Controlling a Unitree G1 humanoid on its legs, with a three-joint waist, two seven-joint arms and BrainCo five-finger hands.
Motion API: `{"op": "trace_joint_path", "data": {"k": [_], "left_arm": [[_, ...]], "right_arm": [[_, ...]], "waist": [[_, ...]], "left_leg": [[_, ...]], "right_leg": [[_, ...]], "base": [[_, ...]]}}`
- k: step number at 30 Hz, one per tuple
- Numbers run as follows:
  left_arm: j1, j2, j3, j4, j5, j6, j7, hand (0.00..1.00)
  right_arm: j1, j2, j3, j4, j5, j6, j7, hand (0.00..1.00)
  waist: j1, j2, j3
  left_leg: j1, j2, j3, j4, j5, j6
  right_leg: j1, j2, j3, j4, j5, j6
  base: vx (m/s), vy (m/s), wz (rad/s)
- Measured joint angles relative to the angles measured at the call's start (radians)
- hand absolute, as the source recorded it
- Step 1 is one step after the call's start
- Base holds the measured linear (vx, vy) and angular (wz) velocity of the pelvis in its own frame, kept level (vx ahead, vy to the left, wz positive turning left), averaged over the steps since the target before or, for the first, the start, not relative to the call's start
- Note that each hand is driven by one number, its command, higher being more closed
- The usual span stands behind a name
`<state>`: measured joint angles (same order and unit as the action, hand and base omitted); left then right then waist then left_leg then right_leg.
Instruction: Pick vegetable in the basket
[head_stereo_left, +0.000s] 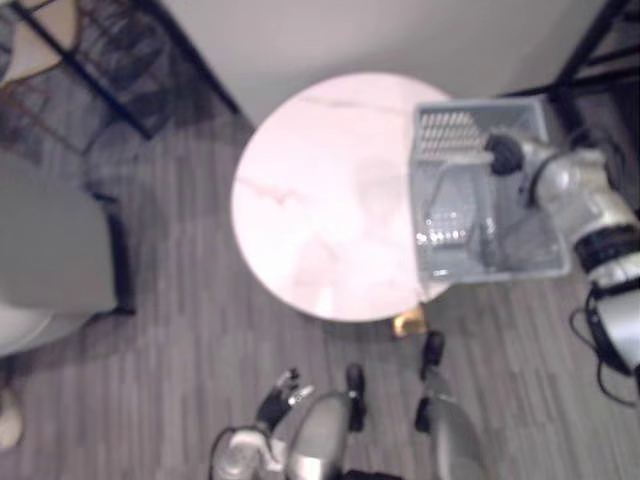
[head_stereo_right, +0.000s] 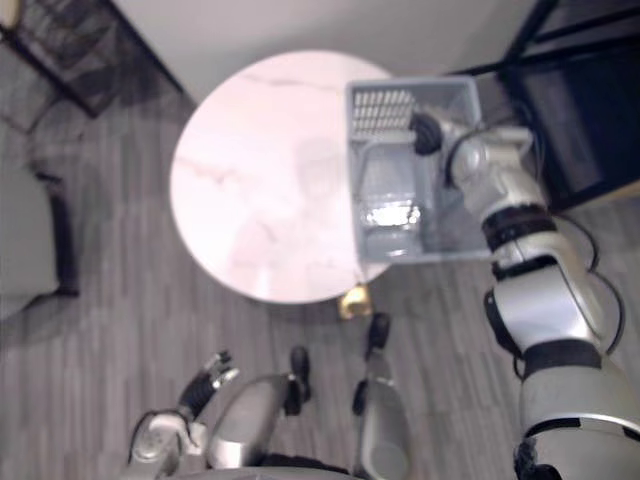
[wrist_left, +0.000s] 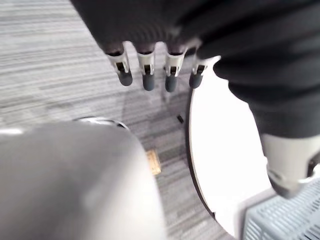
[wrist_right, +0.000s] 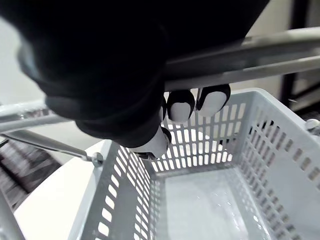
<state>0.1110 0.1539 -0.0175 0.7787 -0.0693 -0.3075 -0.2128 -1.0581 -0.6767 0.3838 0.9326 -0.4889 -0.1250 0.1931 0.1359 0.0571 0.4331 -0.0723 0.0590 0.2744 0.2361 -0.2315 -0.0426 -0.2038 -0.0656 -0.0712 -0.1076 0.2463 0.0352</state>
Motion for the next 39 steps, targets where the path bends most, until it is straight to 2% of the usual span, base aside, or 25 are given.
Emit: {"op": "trace_joint_path", "data": {"k": [4,5,6,7,8,10,11,12,13,14,17,18,20,21,23,25,26,27,29,30,31,32,34,36,39], "left_arm": [[-0.008,0.006,0.025,0.0,0.013,0.018,-0.012,0.0],[-0.009,0.007,0.029,0.001,0.012,0.036,-0.014,0.0],[-0.008,0.003,0.034,0.002,0.012,0.047,-0.015,0.0],[-0.003,-0.002,0.034,0.001,0.01,0.06,-0.014,0.0],[0.004,0.006,0.034,0.001,0.005,0.075,-0.013,0.0],[0.009,0.017,0.051,0.002,-0.008,0.095,-0.005,0.0],[0.008,0.012,0.066,0.008,-0.031,0.108,0.004,0.0],[0.013,0.012,0.067,0.016,-0.047,0.108,0.011,0.0],[0.009,0.005,0.063,0.02,-0.047,0.104,0.012,0.0],[-0.002,0.004,0.061,0.03,-0.047,0.102,0.015,0.0],[0.002,0.004,0.045,0.052,-0.047,0.092,0.02,0.0],[0.013,-0.002,0.054,0.073,-0.046,0.089,0.025,0.0],[0.023,-0.009,0.05,0.105,-0.047,0.07,0.031,0.0],[0.022,-0.024,0.041,0.118,-0.047,0.063,0.034,0.0],[0.011,-0.019,0.022,0.138,-0.058,0.065,0.039,0.0],[0.018,-0.032,0.017,0.143,-0.071,0.065,0.041,0.0],[0.017,-0.034,0.018,0.149,-0.086,0.065,0.043,0.0],[0.016,-0.035,0.021,0.15,-0.094,0.066,0.044,0.0],[0.017,-0.038,0.026,0.151,-0.154,0.066,0.063,0.0],[0.019,-0.038,0.026,0.152,-0.166,0.065,0.069,0.0],[0.017,-0.044,0.02,0.161,-0.19,0.062,0.078,0.0],[0.015,-0.082,0.012,0.165,-0.202,0.049,0.079,0.0],[0.004,-0.104,-0.001,0.179,-0.205,0.046,0.082,0.0],[0.005,-0.086,-0.016,0.168,-0.206,0.04,0.083,0.0],[0.009,-0.079,-0.014,0.165,-0.24,0.027,0.097,0.0]], "right_arm": [[0.288,0.002,-0.151,-0.143,0.076,0.029,-0.002,1.0],[0.346,0.009,-0.174,-0.202,0.077,0.032,-0.003,1.0],[0.374,0.02,-0.187,-0.234,0.077,0.035,-0.003,1.0],[0.419,0.057,-0.215,-0.285,0.077,0.042,-0.009,1.0],[0.466,0.095,-0.222,-0.323,0.076,0.058,-0.011,1.0],[0.545,0.135,-0.239,-0.38,0.076,0.066,-0.011,1.0],[0.601,0.193,-0.265,-0.42,0.076,0.071,-0.016,1.0],[0.634,0.242,-0.278,-0.432,0.075,0.073,-0.025,1.0],[0.654,0.249,-0.287,-0.443,0.075,0.073,-0.036,1.0],[0.708,0.264,-0.298,-0.445,0.076,0.073,-0.06,1.0],[0.777,0.307,-0.296,-0.411,0.075,0.088,-0.087,1.0],[0.799,0.348,-0.288,-0.402,0.074,0.105,-0.1,1.0],[0.828,0.391,-0.282,-0.396,0.053,0.122,-0.113,1.0],[0.847,0.381,-0.271,-0.398,0.052,0.123,-0.12,1.0],[0.893,0.364,-0.283,-0.405,0.029,0.123,-0.117,1.0],[0.937,0.36,-0.279,-0.418,0.016,0.125,-0.116,1.0],[0.953,0.369,-0.276,-0.435,0.016,0.126,-0.107,1.0],[0.955,0.373,-0.273,-0.441,0.014,0.126,-0.098,1.0],[0.943,0.372,-0.253,-0.444,0.005,0.108,-0.068,1.0],[0.942,0.371,-0.251,-0.444,0.005,0.101,-0.064,1.0],[0.943,0.362,-0.252,-0.444,0.006,0.097,-0.054,1.0],[0.946,0.318,-0.255,-0.452,0.008,0.092,-0.046,1.0],[0.968,0.291,-0.282,-0.428,0.007,0.103,-0.037,1.0],[1.031,0.295,-0.307,-0.414,0.004,0.111,-0.038,1.0],[1.042,0.305,-0.314,-0.393,0.008,0.112,-0.056,1.0]], "waist": [[-0.057,-0.064,-0.074],[-0.078,-0.079,-0.095],[-0.084,-0.075,-0.105],[-0.084,-0.063,-0.123],[-0.095,-0.081,-0.138],[-0.102,-0.106,-0.154],[-0.099,-0.12,-0.156],[-0.095,-0.103,-0.18],[-0.103,-0.093,-0.18],[-0.114,-0.104,-0.191],[-0.105,-0.108,-0.204],[-0.096,-0.098,-0.21],[-0.082,-0.09,-0.221],[-0.085,-0.083,-0.222],[-0.111,-0.093,-0.225],[-0.115,-0.074,-0.234],[-0.116,-0.073,-0.234],[-0.115,-0.073,-0.234],[-0.094,-0.069,-0.237],[-0.095,-0.07,-0.237],[-0.095,-0.043,-0.238],[-0.109,0.011,-0.234],[-0.108,0.037,-0.229],[-0.107,-0.007,-0.243],[-0.106,-0.028,-0.235]], "left_leg": [[0.077,0.0,0.066,-0.009,-0.029,0.007],[0.098,0.01,0.117,-0.011,-0.034,0.015],[0.11,0.022,0.153,-0.018,-0.035,0.016],[0.137,0.051,0.221,-0.029,-0.035,0.016],[0.17,0.05,0.276,-0.017,-0.036,0.015],[0.195,0.033,0.301,0.025,-0.043,0.022],[0.193,0.027,0.283,0.05,-0.053,0.056],[0.201,0.018,0.275,-0.109,-0.023,0.102],[0.213,0.037,0.309,-0.123,0.001,0.027],[0.226,0.029,0.362,-0.109,0.002,0.028],[0.216,0.073,0.46,0.002,-0.007,0.024],[0.178,0.125,0.484,0.104,-0.034,0.012],[0.185,0.12,0.49,-0.026,-0.008,0.035],[0.187,0.149,0.519,-0.051,0.043,0.002],[0.186,0.183,0.551,0.037,0.025,-0.02],[0.186,0.255,0.533,0.121,0.002,-0.025],[0.173,0.289,0.472,0.194,-0.035,0.01],[0.153,0.283,0.4,0.227,-0.058,0.015],[0.091,0.177,0.072,0.256,-0.104,-0.016],[0.078,0.152,0.03,0.251,-0.105,-0.019],[0.043,0.142,-0.02,0.235,-0.099,-0.014],[0.005,0.188,-0.018,0.266,-0.1,-0.044],[-0.012,0.194,-0.039,0.261,-0.098,-0.063],[-0.013,0.091,-0.041,0.152,-0.06,-0.046],[-0.011,0.038,-0.042,0.058,0.036,0.004]], "right_leg": [[0.033,0.019,0.058,0.0,0.003,0.005],[0.031,0.017,0.034,0.0,-0.041,-0.013],[0.026,0.01,-0.036,0.023,-0.083,-0.039],[-0.025,-0.007,-0.181,0.156,-0.158,-0.112],[-0.061,-0.051,-0.28,0.326,-0.175,-0.142],[-0.069,-0.063,-0.344,0.396,-0.172,-0.178],[-0.069,-0.035,-0.293,0.362,-0.107,-0.239],[-0.058,0.01,-0.265,0.305,-0.1,-0.215],[-0.062,-0.014,-0.331,0.415,-0.224,-0.223],[-0.064,-0.103,-0.414,0.581,-0.376,-0.192],[-0.001,-0.238,-0.561,0.618,-0.418,-0.159],[0.023,-0.169,-0.578,0.535,-0.384,-0.192],[0.083,-0.035,-0.489,0.288,-0.297,-0.155],[0.088,-0.053,-0.594,0.321,-0.364,-0.151],[0.088,-0.093,-0.666,0.388,-0.392,-0.119],[0.122,-0.006,-0.608,0.315,-0.368,-0.127],[0.136,0.038,-0.555,0.283,-0.362,-0.136],[0.136,0.054,-0.527,0.277,-0.359,-0.141],[0.133,0.109,-0.388,0.234,-0.35,-0.125],[0.138,0.118,-0.366,0.216,-0.349,-0.123],[0.136,0.122,-0.374,0.227,-0.397,-0.035],[0.098,0.086,-0.365,0.395,-0.413,-0.177],[0.123,0.103,-0.351,0.398,-0.438,-0.14],[0.146,0.057,-0.348,0.389,-0.437,-0.136],[0.146,0.031,-0.356,0.386,-0.437,-0.126]], "base": [[0.03,0.054,-0.6],[-0.03,0.068,-0.81],[-0.03,0.062,-1.31],[-0.01,0.077,-1.59],[0.04,0.074,-1.75],[0.03,0.009,-1.59],[-0.15,-0.056,-2.35],[-0.19,-0.042,-2.28],[-0.18,-0.08,-1.86],[-0.02,-0.103,-1.26],[0.04,-0.16,-1.3],[-0.04,-0.251,-1.61],[-0.14,-0.21,-1.73],[-0.12,-0.145,-1.45],[0.0,-0.173,-0.72],[-0.01,-0.206,-0.85],[-0.04,-0.152,-1.0],[-0.06,-0.145,-1.5],[-0.06,-0.103,-1.97],[-0.02,-0.083,-1.9],[0.04,-0.055,-1.41],[0.08,-0.029,-1.19],[0.08,0.022,-0.43],[0.06,0.019,0.11],[0.05,0.04,0.25]]}}
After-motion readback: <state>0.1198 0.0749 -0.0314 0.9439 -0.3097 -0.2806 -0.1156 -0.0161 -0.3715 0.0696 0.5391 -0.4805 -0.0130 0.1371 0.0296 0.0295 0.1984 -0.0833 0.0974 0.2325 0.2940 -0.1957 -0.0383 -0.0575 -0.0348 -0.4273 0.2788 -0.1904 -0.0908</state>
